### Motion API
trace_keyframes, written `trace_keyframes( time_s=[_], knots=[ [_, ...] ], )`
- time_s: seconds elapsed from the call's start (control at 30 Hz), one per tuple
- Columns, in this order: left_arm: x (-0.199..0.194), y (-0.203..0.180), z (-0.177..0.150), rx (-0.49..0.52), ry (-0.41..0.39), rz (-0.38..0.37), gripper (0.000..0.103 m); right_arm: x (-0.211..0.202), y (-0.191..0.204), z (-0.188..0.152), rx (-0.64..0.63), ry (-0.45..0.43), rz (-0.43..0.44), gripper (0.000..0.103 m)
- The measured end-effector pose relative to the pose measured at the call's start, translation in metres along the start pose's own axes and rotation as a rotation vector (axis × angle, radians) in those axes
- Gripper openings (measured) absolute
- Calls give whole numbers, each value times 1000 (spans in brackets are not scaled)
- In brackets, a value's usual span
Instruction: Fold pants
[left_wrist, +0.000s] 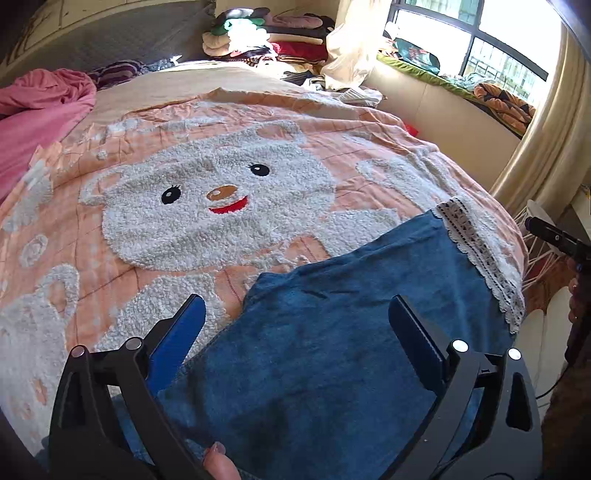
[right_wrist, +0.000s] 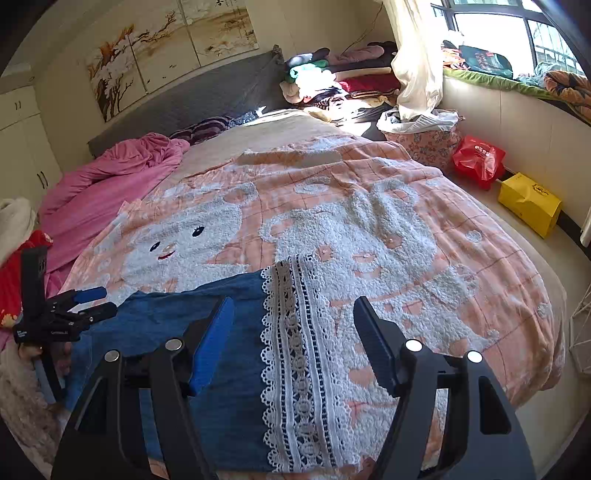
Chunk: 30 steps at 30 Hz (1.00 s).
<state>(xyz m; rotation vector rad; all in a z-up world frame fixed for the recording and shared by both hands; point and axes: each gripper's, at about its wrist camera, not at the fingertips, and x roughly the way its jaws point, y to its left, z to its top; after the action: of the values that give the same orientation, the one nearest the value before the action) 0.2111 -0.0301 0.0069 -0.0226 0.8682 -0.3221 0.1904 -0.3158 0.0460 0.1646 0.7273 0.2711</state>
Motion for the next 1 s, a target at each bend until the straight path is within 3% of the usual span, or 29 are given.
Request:
trace_keyframes(
  time_s=[0.13,0.43,0.63,0.77,1.0],
  knots=[
    [-15,-16,10,42,-36,-24,94,-20,2,-17,-1,-4,-38,73],
    [-8,-82,43,278,-74,-40,94,-23,-3,-60,59,41,-62,73],
    [35,-123,57,401,3,-110,94,-14,-7,-78,95,63,-48,73],
    [70,-139,71,439,66,-171,94,-7,-11,-82,105,75,-41,73],
    [123,-163,86,503,123,-210,94,9,-18,-81,119,83,-23,73]
  ],
)
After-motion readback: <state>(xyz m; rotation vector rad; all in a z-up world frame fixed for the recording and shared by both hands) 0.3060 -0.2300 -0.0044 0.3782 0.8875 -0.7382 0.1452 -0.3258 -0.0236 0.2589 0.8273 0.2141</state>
